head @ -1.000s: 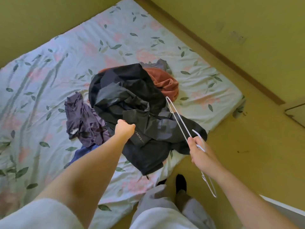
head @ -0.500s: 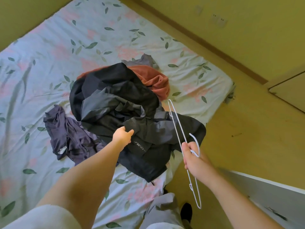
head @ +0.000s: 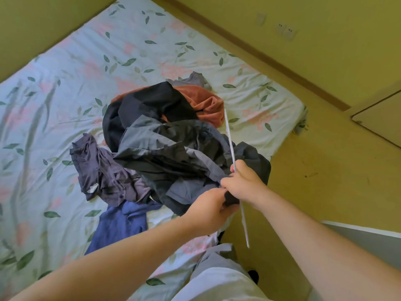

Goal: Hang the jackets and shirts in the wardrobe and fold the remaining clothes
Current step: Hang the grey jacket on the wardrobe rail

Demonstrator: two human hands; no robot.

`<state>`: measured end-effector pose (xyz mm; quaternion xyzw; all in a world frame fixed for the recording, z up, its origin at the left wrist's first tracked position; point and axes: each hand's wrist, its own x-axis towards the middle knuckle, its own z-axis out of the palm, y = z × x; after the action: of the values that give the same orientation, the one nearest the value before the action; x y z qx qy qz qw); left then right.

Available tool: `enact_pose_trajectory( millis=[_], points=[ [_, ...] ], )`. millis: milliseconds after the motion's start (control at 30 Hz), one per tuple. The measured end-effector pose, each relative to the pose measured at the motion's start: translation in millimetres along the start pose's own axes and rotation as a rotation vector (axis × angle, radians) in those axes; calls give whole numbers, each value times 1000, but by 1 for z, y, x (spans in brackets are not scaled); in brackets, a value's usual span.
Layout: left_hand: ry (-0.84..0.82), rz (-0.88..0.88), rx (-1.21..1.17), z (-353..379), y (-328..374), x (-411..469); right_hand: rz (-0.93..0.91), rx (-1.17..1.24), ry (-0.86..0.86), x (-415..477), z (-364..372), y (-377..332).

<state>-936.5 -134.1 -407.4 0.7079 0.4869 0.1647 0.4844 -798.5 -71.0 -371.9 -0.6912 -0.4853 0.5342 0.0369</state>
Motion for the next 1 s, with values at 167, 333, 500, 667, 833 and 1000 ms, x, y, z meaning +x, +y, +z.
enact_pose_trajectory(
  millis=[167, 333, 500, 667, 833, 1000],
  points=[
    [-64, -221, 128, -12, -45, -11, -131, -228, 135, -23, -20, -9],
    [365, -751, 53, -53, -88, 5, -274, -291, 264, -68, -59, -37],
    [748, -1058, -237, -84, -66, 31, -399, -254, 380, -130, -96, -65],
    [786, -944, -83, -84, -31, 43, -496, -470, 527, -198, -127, -62],
    [532, -764, 235, -78, 26, 61, -430, -513, 619, -253, -150, -25],
    [491, -369, 339, -59, 137, 94, -239, -403, 657, -282, -176, 35]
  ],
)
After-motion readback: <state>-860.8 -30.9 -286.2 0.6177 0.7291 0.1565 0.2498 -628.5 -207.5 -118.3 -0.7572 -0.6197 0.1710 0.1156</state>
